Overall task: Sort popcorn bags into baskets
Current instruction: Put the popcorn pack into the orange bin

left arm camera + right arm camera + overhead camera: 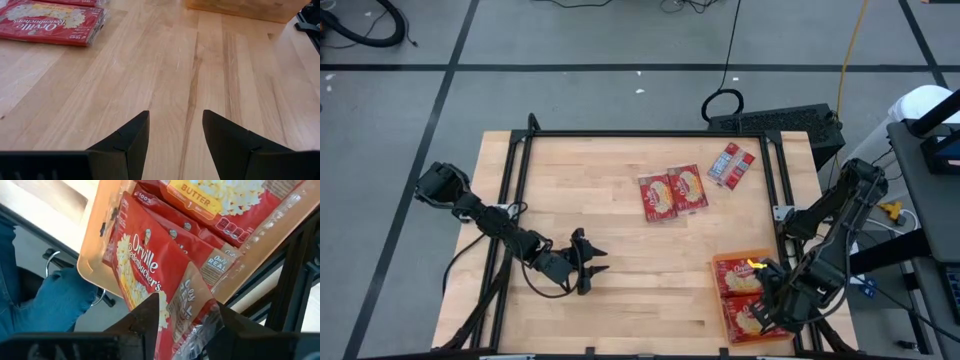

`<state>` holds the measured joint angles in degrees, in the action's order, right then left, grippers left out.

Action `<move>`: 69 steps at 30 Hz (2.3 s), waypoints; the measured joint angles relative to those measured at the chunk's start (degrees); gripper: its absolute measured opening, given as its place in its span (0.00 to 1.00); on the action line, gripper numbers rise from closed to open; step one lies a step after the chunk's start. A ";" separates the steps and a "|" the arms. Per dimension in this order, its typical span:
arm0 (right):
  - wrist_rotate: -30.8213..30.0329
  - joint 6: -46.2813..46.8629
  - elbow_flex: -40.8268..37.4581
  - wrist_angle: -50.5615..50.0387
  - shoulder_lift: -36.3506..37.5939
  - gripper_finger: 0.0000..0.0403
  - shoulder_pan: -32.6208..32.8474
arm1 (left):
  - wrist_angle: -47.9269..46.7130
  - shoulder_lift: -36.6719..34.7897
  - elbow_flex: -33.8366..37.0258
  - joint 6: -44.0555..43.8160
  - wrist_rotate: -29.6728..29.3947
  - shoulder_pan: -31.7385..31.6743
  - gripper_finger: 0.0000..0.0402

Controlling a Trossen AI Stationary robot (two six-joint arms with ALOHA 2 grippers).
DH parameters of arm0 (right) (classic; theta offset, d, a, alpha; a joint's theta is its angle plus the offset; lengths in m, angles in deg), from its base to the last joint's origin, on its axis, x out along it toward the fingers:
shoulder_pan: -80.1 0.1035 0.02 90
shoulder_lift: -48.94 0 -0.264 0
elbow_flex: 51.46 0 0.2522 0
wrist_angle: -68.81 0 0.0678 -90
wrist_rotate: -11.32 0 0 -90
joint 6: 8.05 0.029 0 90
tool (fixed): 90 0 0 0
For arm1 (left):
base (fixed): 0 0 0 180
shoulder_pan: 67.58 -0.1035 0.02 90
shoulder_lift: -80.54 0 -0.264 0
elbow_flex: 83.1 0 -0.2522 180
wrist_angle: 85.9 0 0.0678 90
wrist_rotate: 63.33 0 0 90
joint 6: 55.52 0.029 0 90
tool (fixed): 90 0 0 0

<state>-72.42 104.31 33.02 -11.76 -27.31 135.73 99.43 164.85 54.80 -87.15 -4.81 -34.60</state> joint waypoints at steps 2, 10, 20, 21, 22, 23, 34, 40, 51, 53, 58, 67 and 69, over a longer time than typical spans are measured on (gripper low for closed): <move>0.76 1.39 0.00 -0.60 0.00 0.31 -0.06 | 0.02 0.01 0.00 -0.05 0.01 0.00 0.46; 15.01 9.30 0.00 -3.21 0.00 0.34 -1.66 | 1.89 0.02 0.00 -0.24 -0.01 0.00 0.46; -2.90 -4.06 0.00 -1.73 0.13 0.34 -6.55 | 2.05 0.02 0.00 0.67 -0.02 -1.30 0.46; -6.16 -5.76 0.00 -1.47 0.13 0.34 -7.39 | 2.05 0.02 0.00 1.01 -0.02 -1.61 0.46; -9.76 -7.32 0.00 -1.34 0.13 0.34 -8.26 | 2.05 0.02 0.00 1.20 -0.02 -1.92 0.46; -13.37 -8.98 0.00 -1.28 0.13 0.34 -9.12 | 2.05 0.02 0.00 1.34 -0.03 -2.25 0.46; -40.42 -31.63 -5.43 12.34 -2.97 0.34 -19.75 | 2.08 0.02 0.00 1.15 -0.06 -4.39 0.46; -40.73 -48.08 -15.01 35.34 -3.52 0.34 -28.39 | 2.16 0.02 0.00 1.94 -1.81 -4.91 0.46; -30.36 -86.79 -25.14 70.43 -11.11 0.36 -43.14 | 2.21 0.02 0.00 2.44 -2.06 -7.95 0.46; -30.12 -91.23 -25.14 72.19 -14.43 0.37 -44.61 | 2.20 0.02 0.00 2.05 -2.07 -8.08 0.46; -31.92 -99.07 -25.11 77.02 -21.26 0.42 -46.85 | 2.17 0.02 0.00 0.63 -1.92 -8.03 0.46; -33.26 -107.90 -25.09 87.67 -27.17 0.44 -48.93 | 2.19 0.02 0.00 -1.10 -2.06 -7.97 0.46; -33.11 -108.59 -25.07 88.36 -27.85 0.43 -49.74 | 2.16 0.02 0.00 -0.98 -2.05 -8.19 0.46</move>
<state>-105.53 -4.28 7.96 76.60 -55.16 86.00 101.60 164.87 54.80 -88.13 -6.85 -42.80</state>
